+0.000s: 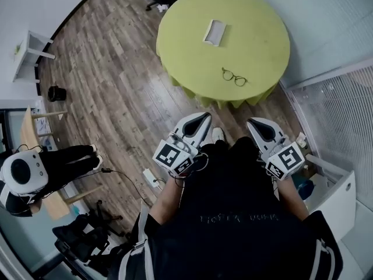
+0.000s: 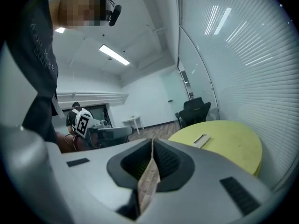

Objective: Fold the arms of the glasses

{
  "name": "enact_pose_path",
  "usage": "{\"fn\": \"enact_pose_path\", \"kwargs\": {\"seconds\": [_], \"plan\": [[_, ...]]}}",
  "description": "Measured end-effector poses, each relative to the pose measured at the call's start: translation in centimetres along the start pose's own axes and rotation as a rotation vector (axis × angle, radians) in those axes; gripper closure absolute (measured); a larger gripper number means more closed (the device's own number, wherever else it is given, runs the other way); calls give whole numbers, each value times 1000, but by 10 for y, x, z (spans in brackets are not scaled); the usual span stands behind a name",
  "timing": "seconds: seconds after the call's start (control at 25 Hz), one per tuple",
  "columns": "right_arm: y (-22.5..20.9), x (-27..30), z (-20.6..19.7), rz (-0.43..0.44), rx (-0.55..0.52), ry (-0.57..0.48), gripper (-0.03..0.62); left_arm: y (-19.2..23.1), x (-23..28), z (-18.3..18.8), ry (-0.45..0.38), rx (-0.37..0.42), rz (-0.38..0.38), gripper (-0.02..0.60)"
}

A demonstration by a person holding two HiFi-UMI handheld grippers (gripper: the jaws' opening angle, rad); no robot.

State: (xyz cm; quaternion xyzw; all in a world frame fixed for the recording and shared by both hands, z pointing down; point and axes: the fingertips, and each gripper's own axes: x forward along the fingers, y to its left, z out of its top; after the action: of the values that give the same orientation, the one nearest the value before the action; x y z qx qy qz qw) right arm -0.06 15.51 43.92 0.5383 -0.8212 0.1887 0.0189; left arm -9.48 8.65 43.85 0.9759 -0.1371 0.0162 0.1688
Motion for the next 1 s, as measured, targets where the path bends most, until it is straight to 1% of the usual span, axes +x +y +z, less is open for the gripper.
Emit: {"fn": "enact_pose_path", "kwargs": {"seconds": [0.08,0.24,0.4,0.52,0.64,0.76,0.88,1.0], "plan": [[-7,0,1,-3,7,6,563,5,5,3,0,-11,-2,561],[-33,4,3,-32,17,15,563,13,24,0,14,-24,-2,561],[-60,12,0,-37,5,46,563,20,46,1,36,-17,3,561],[-80,21,-5,-19,-24,84,563,25,63,17,24,-4,11,561],[-100,32,-5,13,-34,109,563,36,83,29,18,17,31,561],[-119,45,-5,34,-33,124,563,49,99,37,13,19,57,561],[-138,55,-6,48,-29,141,563,59,113,40,10,28,76,561],[-151,62,-18,71,-45,195,563,66,122,38,14,23,100,561]]}}
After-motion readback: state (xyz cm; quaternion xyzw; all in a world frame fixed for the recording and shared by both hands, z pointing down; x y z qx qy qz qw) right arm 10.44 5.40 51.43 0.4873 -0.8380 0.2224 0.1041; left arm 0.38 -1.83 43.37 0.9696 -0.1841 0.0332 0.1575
